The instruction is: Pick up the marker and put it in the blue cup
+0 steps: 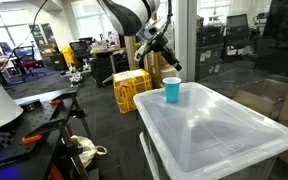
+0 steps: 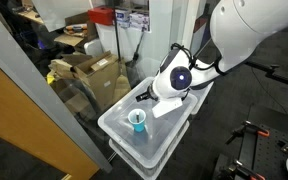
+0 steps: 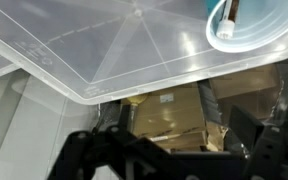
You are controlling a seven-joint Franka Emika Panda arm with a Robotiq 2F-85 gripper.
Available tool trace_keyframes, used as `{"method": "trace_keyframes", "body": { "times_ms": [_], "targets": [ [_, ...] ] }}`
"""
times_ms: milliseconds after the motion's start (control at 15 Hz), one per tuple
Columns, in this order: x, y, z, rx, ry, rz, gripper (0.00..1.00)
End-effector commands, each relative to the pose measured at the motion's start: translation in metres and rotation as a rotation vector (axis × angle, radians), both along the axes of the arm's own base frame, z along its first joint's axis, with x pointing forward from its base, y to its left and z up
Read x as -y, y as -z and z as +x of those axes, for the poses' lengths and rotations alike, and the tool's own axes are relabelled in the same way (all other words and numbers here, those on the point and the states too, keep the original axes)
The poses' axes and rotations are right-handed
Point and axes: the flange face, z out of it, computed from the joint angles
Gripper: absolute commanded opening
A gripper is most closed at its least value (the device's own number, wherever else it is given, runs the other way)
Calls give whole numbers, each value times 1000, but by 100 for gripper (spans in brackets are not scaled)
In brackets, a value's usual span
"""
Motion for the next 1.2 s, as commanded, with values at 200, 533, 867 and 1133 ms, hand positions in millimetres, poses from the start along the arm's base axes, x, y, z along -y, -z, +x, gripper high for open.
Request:
{"method": "trace_keyframes", "body": {
  "times_ms": [200, 533, 867, 1133],
  "targets": [
    [27, 21, -52, -216, -183, -12, 100],
    [30, 40, -47, -272, -170, 8, 100],
    [25, 35, -47, -285, -176, 9, 100],
    [25, 35, -47, -287, -175, 10, 100]
  ]
}}
